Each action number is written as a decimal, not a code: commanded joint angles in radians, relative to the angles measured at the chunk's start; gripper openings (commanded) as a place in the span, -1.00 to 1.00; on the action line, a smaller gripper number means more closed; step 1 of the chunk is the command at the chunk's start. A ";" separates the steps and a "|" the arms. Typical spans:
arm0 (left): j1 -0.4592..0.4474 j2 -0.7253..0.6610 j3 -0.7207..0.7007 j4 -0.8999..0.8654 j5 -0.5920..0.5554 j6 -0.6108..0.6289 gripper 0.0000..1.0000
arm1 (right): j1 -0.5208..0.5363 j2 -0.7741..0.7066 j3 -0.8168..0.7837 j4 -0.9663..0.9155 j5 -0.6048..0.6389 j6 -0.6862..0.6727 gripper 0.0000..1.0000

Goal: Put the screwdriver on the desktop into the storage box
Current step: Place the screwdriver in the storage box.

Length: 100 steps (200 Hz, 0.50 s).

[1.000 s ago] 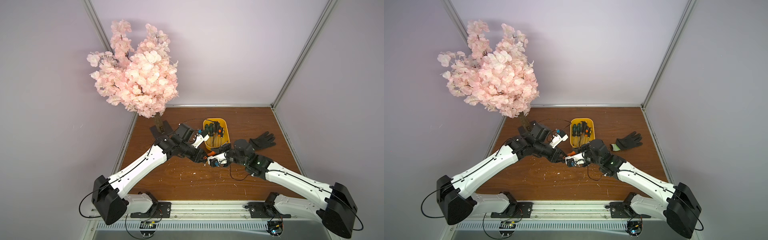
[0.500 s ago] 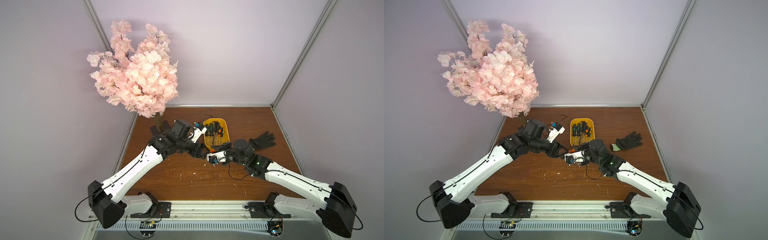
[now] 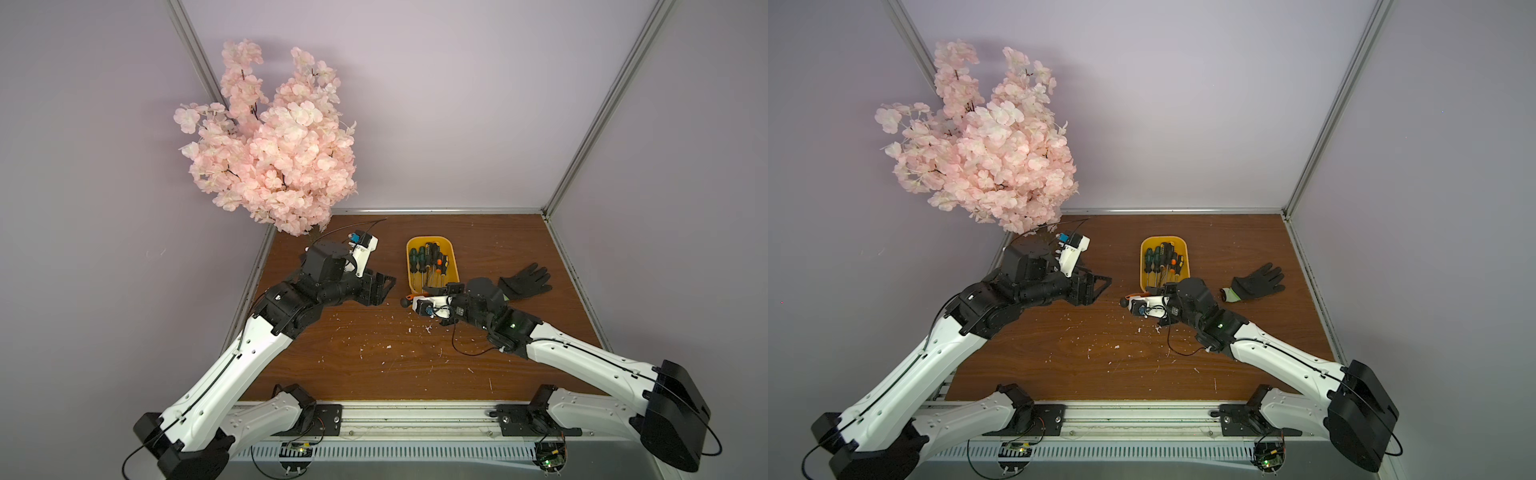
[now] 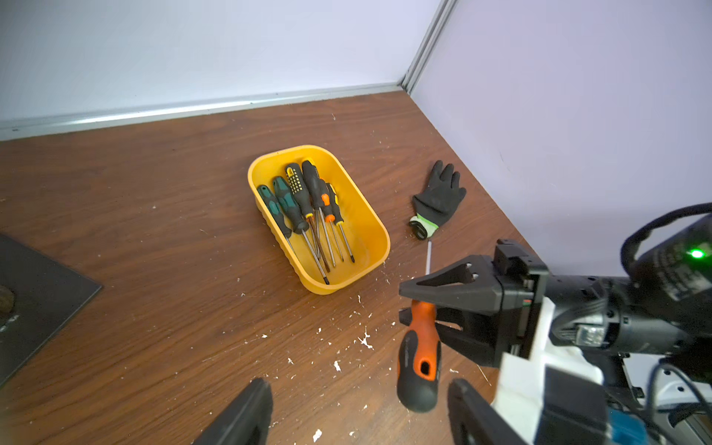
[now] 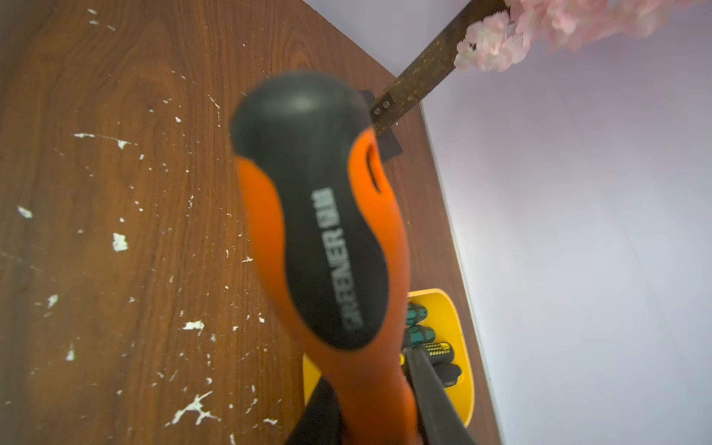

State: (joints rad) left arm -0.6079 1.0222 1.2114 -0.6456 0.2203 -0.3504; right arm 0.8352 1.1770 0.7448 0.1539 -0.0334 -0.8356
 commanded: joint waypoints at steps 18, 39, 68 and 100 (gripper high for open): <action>0.008 -0.056 -0.068 0.013 -0.059 -0.057 0.52 | -0.023 0.071 0.131 0.062 0.038 0.248 -1.00; 0.009 -0.094 -0.122 0.036 -0.064 -0.083 0.52 | -0.038 0.120 0.184 0.064 0.056 0.346 -1.00; 0.007 -0.138 -0.179 0.054 -0.055 -0.117 0.54 | -0.068 0.190 0.249 0.071 0.091 0.486 -1.00; 0.002 -0.166 -0.215 0.073 -0.053 -0.146 0.55 | -0.110 0.267 0.298 0.110 0.126 0.663 -1.00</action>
State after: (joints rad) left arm -0.6079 0.8833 1.0149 -0.6167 0.1741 -0.4591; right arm 0.7570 1.4094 0.9867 0.1898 0.0433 -0.3756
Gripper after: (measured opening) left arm 0.772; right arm 0.269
